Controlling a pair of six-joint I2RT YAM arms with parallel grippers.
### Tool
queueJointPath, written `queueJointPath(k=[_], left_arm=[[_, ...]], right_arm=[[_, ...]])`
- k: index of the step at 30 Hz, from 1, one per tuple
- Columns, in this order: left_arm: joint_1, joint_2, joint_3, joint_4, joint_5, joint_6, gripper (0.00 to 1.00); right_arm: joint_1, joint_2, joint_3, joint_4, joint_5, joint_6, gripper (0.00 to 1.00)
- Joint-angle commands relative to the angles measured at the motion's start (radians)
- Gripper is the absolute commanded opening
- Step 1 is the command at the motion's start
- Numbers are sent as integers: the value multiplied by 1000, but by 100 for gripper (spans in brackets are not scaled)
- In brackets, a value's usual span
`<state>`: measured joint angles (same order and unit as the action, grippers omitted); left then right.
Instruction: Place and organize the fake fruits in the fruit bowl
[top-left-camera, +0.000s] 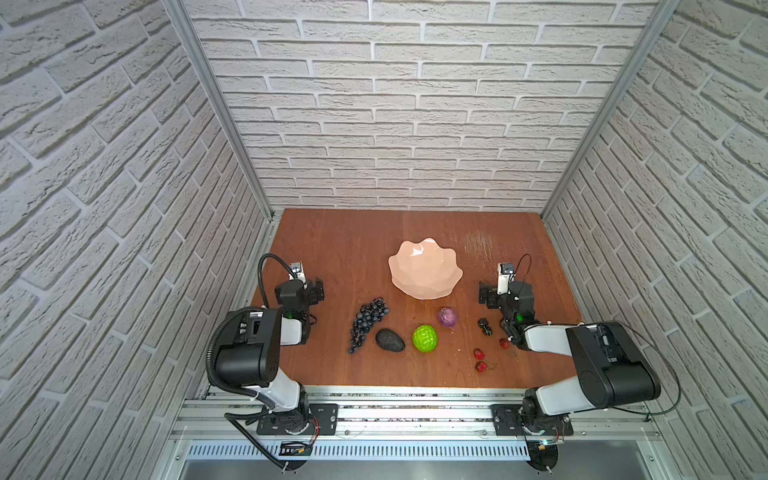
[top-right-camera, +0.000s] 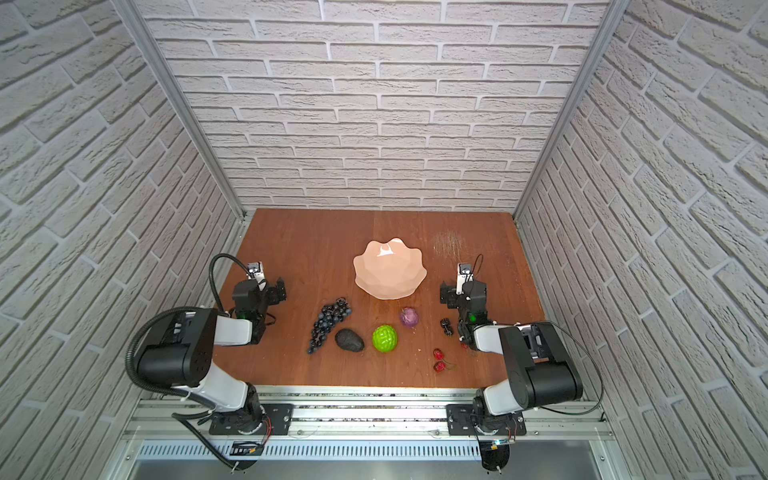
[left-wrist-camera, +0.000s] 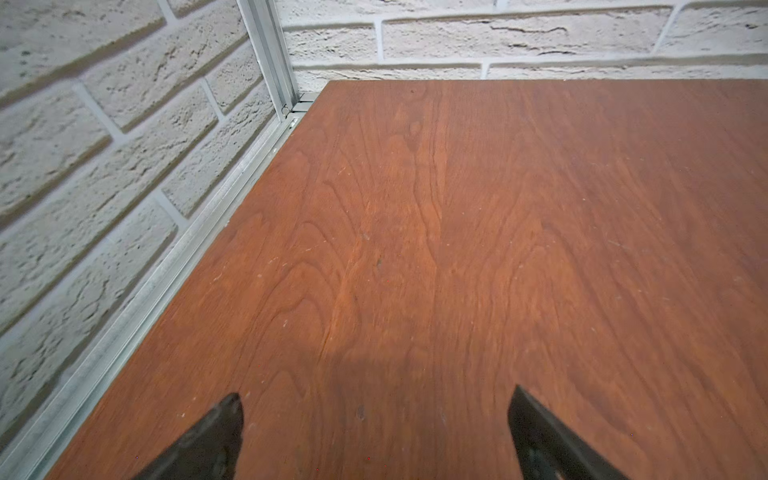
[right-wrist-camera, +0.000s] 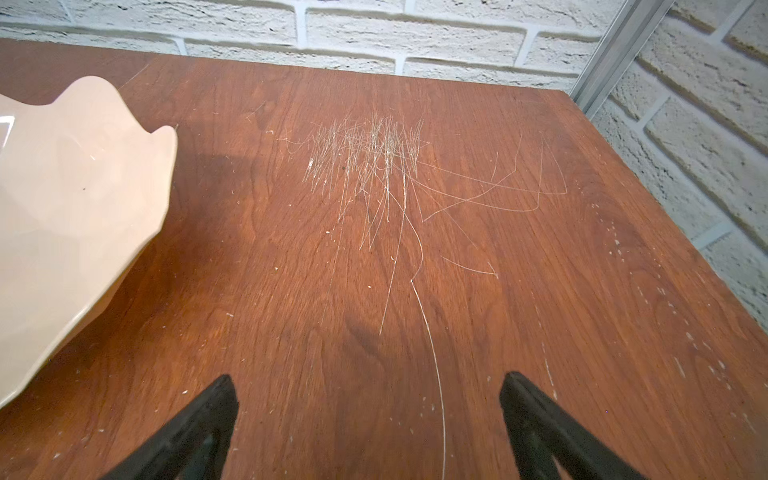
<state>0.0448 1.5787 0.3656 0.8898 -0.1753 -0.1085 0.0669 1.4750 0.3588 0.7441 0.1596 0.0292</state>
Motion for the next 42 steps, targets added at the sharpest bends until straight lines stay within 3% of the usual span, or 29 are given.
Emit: queueJointPath(k=[1,31,33,37,42], left_arm=[[5,-5,9,55,2,-5,98],[6,-12,5,61,-11,-7,98],[7,-62,19,-28,-68,-38,98],[-5,-134,182,-364,-102,-24,98],[-31,-171,401,-738,-157,-136,98]], right_arm=[[-3,-24,14,29,-3,1,99],[-3,-26,13,27,-4,1,99],[-3,-43,14,34,9,-10,99],[-3,-163,175,-343,61,28,100],[-4,-304,214,-425,76,84,99]])
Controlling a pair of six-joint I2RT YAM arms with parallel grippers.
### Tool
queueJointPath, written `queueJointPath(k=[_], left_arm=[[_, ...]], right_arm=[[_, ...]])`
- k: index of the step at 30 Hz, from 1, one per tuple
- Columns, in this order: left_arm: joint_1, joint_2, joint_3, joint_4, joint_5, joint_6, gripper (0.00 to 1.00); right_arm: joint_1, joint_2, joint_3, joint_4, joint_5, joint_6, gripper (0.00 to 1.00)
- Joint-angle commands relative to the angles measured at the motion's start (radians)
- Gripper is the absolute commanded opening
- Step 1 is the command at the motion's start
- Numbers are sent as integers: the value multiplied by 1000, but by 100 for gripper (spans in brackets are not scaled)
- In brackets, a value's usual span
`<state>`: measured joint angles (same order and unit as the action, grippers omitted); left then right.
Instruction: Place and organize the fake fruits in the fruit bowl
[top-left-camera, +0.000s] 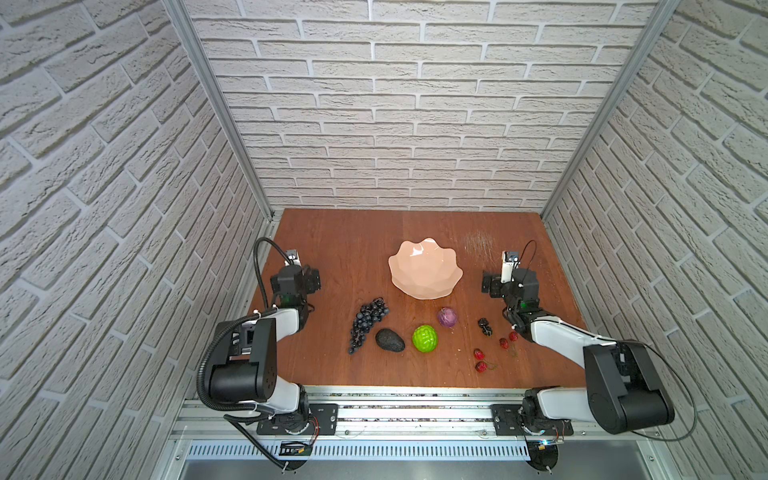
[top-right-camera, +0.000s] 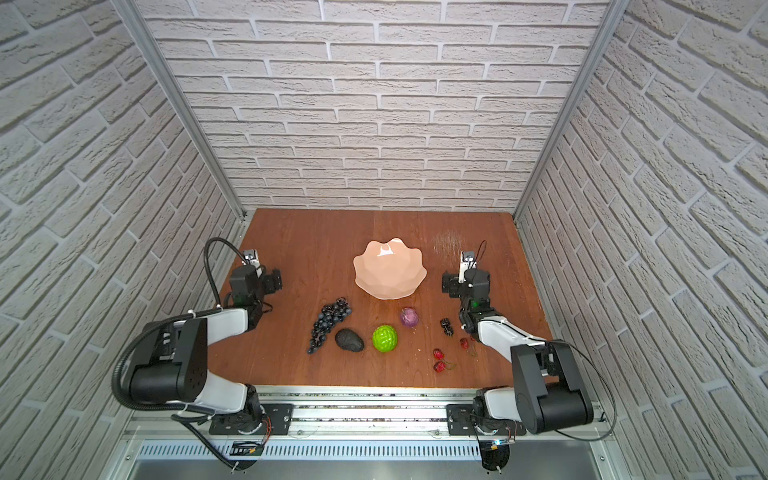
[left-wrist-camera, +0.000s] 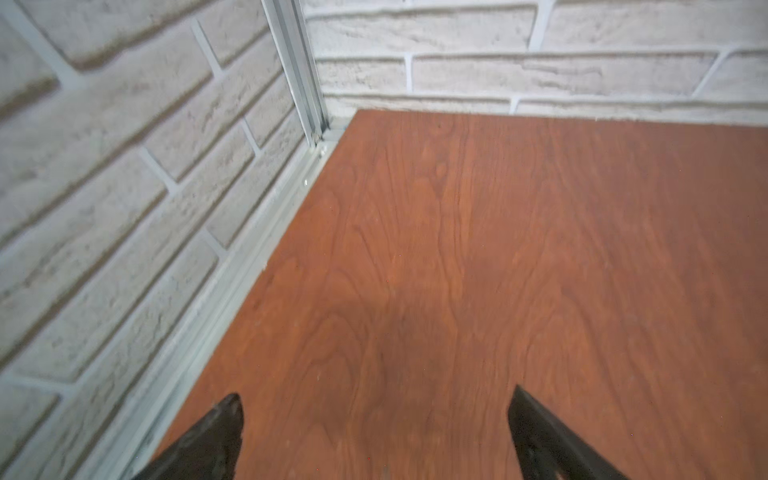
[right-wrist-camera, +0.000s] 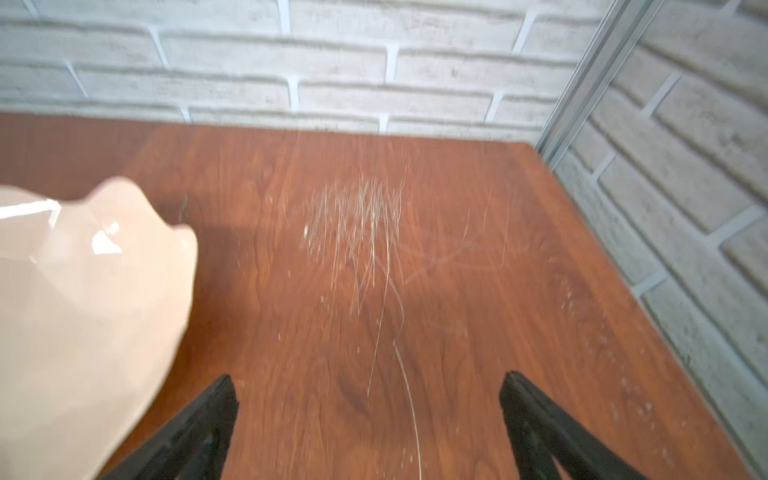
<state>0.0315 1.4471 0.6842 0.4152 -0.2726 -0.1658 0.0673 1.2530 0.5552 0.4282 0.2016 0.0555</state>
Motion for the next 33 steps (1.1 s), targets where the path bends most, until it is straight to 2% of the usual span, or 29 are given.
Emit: queueJointPath(k=[1,3,5,7,9,14,18,20,23,28,33], left_arm=[[-32,-45,134,-381,-84,-114,98],[-64,-41,249,-607,-124,-188,98],[-99,-43,352,-835,-128,-283,98],[-149,-57,402,-995,-124,-363,98],[-213,-79,424,-1114,-107,-448,98],[-373,-99,439,-1330,49,-644,98],[-451,-100,369,-1379,265,-815,89],[-510,-107,316,-1353,341,-879,88],[-601,-108,272,-1318,400,-978,88],[-707,-67,282,-1305,468,-1068,88],[-731,-33,315,-1320,501,-1057,89]], right_arm=[[-4,-116,52,-188,34,89,100],[-4,-156,145,-373,7,146,100],[-3,-177,223,-527,-29,202,94],[3,-198,256,-591,-69,227,91],[24,-234,267,-628,-68,229,90],[68,-290,286,-701,-58,202,90],[82,-282,278,-706,-114,202,89],[95,-265,279,-691,-130,207,88],[130,-221,288,-659,-137,211,86],[188,-151,292,-590,-147,223,85],[208,-112,283,-545,-192,233,85]])
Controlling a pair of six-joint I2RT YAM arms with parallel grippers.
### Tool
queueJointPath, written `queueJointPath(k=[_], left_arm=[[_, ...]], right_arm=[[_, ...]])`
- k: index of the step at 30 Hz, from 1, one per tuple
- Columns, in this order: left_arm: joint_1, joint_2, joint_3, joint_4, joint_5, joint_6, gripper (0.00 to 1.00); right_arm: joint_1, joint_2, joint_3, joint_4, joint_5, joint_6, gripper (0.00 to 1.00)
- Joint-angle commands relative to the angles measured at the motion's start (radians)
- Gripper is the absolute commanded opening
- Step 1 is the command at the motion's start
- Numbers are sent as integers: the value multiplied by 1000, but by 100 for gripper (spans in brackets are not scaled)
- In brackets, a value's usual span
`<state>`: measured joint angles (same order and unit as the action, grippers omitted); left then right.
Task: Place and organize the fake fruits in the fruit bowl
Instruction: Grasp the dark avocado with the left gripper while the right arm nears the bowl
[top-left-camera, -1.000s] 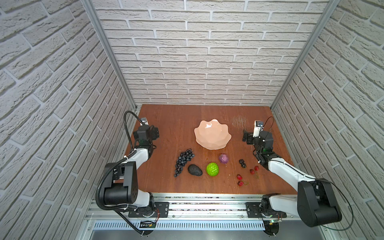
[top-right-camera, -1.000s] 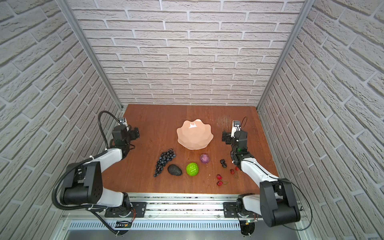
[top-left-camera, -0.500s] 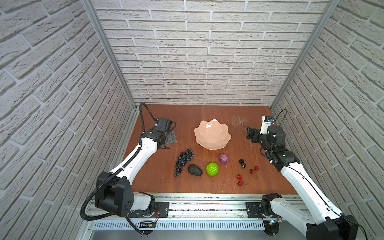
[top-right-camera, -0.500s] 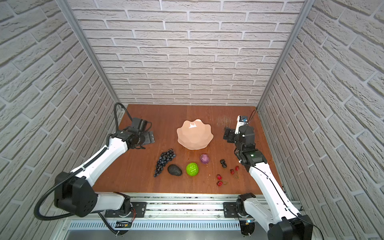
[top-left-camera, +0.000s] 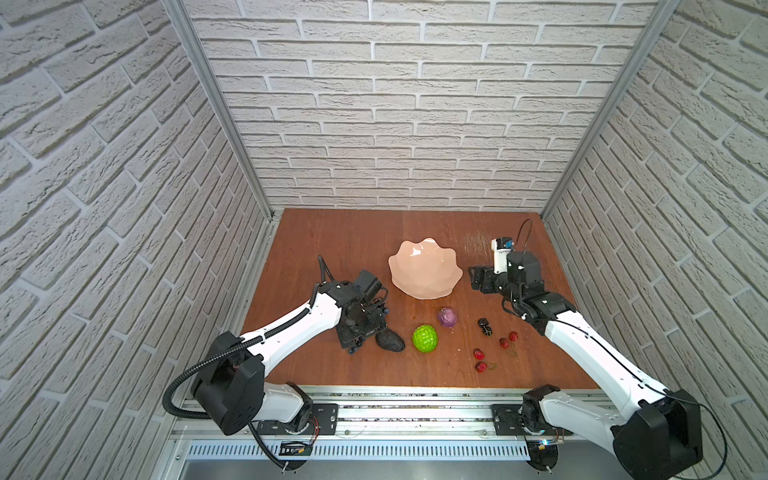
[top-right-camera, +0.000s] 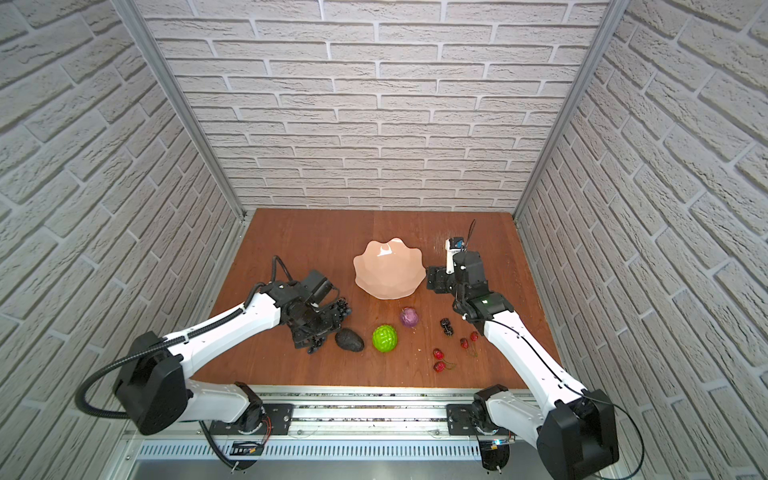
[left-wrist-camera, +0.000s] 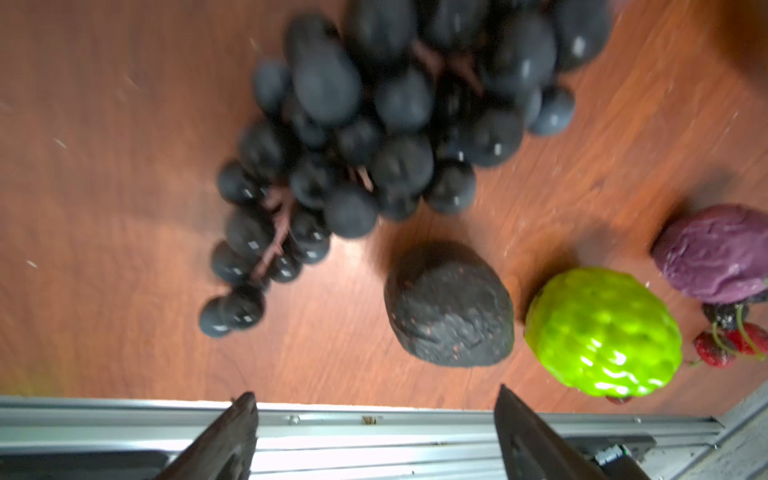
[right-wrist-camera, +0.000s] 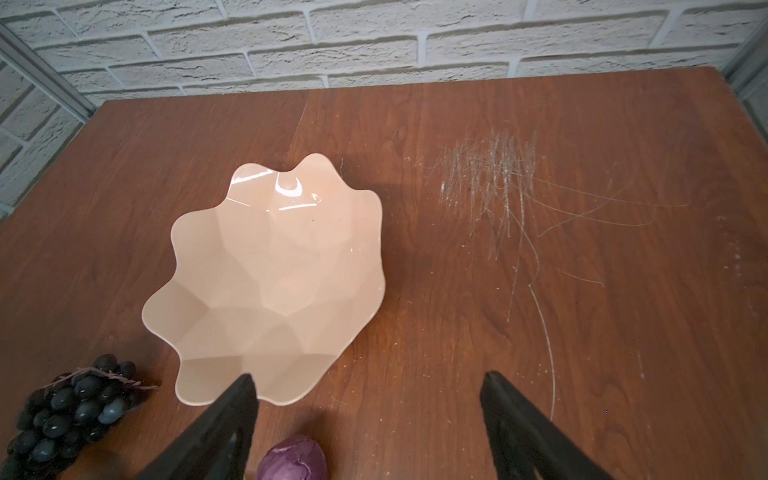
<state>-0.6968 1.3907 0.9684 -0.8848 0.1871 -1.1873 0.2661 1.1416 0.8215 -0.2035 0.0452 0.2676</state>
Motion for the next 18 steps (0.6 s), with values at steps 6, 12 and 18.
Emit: queueJointPath(k=[6,12,18], left_arm=[[-18,127,48,45,91,-20,88],[-31,224,91,95,112,-17,88],[-52,321,140,112,118,-6,88]], right_arm=[[16,7,2,115,-51,22,85],[16,11,-4,109,-74,0,85],[16,-2,-13,88,-77,-27,85]])
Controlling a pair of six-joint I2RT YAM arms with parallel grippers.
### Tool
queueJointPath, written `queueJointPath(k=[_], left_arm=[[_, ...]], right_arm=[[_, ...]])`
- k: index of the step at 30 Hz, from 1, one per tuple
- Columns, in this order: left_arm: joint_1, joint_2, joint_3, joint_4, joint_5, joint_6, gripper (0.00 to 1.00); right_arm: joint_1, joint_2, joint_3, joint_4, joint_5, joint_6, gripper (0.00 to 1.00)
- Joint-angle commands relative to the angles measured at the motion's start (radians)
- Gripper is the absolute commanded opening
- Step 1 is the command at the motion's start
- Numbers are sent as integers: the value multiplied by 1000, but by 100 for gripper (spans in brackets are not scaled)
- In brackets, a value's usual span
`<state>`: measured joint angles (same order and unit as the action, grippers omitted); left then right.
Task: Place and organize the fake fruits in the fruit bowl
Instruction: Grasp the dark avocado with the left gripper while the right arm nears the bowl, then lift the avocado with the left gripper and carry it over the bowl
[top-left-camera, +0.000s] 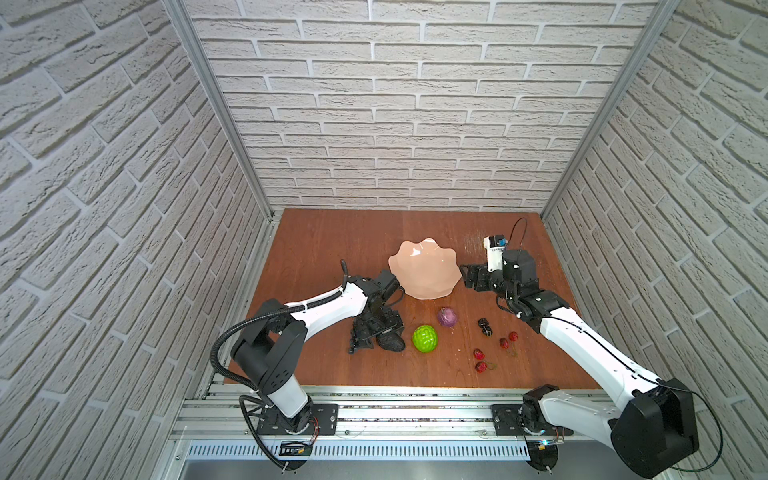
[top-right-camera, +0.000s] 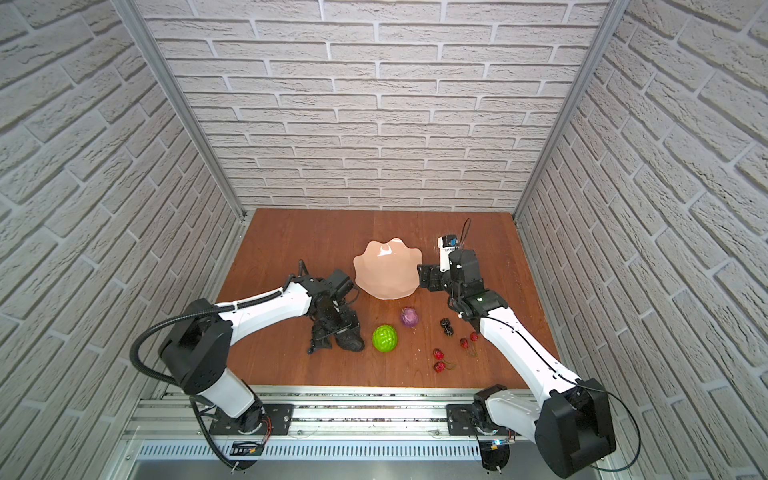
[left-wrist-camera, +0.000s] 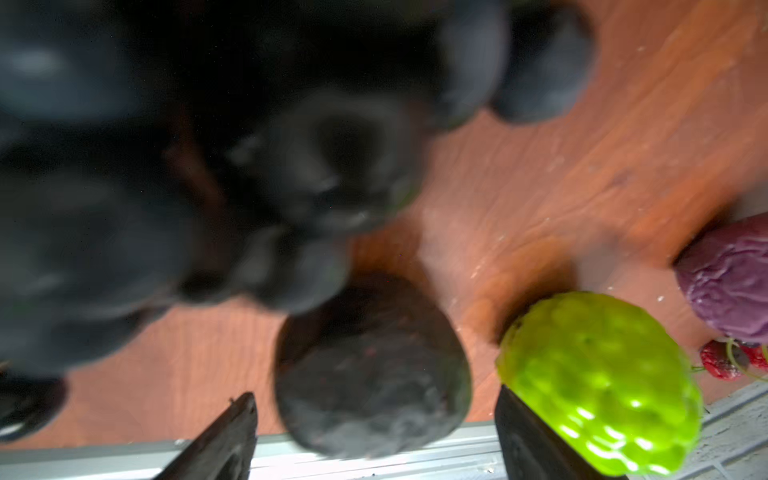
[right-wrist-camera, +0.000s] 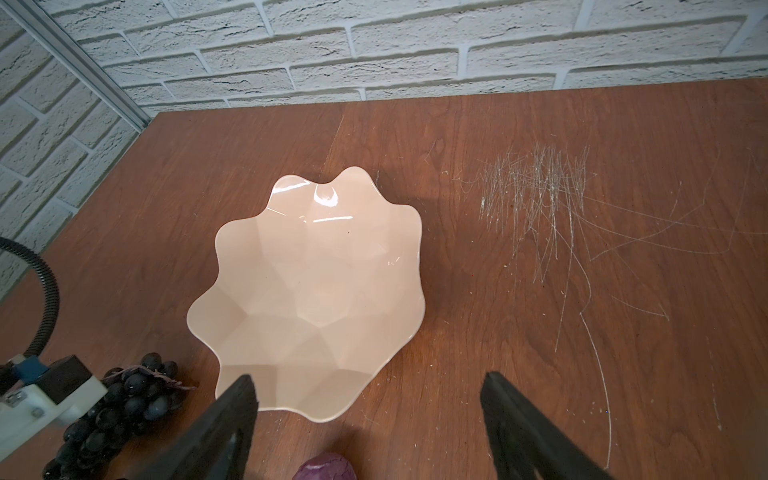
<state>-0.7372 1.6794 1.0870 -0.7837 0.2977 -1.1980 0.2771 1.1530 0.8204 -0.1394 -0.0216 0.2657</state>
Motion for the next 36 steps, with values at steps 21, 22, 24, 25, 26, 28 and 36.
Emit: queueJointPath(k=[21,22,24,25,26,28,36], left_arm=[[-41,95,39,-40,-56,34,54],[-46,94,43,-50,-65,37,51],[-53,85,45,-66,-79,41,44],[-54,78,45,-76,-88,44,43],[-57,69,45,-86,-96,48,43],[-61,56,49,-104,-112,57,37],[-100,2,80,-180,-162,110,33]], right_arm=[[6,17,-6,0,-35,-15,85],[5,21,-3,1,-38,-13,85],[5,29,3,1,-45,-10,85],[6,34,6,1,-48,-8,85],[5,39,10,1,-51,-7,85],[5,46,13,3,-56,-2,84],[6,53,26,2,-64,16,84]])
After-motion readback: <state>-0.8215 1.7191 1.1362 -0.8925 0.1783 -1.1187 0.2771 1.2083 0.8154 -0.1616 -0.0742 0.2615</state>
